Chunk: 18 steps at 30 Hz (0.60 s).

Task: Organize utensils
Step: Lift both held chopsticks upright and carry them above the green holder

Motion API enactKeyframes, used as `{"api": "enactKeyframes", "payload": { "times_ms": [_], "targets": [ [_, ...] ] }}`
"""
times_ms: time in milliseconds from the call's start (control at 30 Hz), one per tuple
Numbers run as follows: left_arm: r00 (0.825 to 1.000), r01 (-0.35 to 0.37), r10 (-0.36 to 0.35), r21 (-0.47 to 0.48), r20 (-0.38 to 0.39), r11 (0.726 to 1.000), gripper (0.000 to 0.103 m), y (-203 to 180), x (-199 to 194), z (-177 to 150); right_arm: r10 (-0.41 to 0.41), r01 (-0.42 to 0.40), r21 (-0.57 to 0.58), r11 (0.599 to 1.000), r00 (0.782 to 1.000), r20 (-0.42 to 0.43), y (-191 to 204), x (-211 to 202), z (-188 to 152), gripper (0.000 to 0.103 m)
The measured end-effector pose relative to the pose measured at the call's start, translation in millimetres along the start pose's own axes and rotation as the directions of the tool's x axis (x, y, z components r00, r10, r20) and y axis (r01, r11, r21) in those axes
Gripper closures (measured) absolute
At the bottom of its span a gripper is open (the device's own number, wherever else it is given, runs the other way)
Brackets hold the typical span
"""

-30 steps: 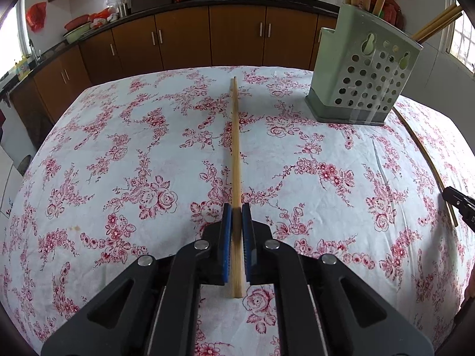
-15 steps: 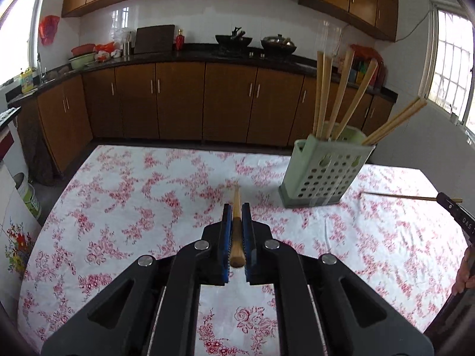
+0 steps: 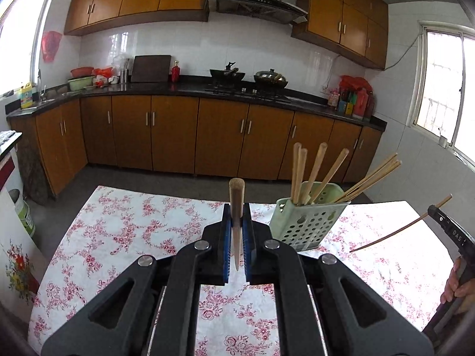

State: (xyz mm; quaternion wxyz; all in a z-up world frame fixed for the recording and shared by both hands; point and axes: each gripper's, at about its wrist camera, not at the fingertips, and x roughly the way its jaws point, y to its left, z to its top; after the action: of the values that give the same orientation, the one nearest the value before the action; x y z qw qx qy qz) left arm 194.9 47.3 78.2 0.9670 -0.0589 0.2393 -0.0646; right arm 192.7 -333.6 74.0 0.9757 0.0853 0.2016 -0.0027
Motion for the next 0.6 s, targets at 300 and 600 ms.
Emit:
{"api": "enactKeyframes", "payload": {
  "times_ms": [300,600],
  "targets": [
    [0.986,0.153,-0.154,0.011,0.059,0.988,0.096,-34.6,-35.6,31.2,0.153,-0.158,0.061,0.986,0.985,0.083,4.7,-42.5,49.9,0.095],
    [0.964,0.197,-0.194,0.005,0.184,0.980,0.096,-72.5,-41.7,66.5,0.243,-0.254,0.052,0.966,0.956,0.164,23.5,-63.2,80.0,0.095]
  ]
}}
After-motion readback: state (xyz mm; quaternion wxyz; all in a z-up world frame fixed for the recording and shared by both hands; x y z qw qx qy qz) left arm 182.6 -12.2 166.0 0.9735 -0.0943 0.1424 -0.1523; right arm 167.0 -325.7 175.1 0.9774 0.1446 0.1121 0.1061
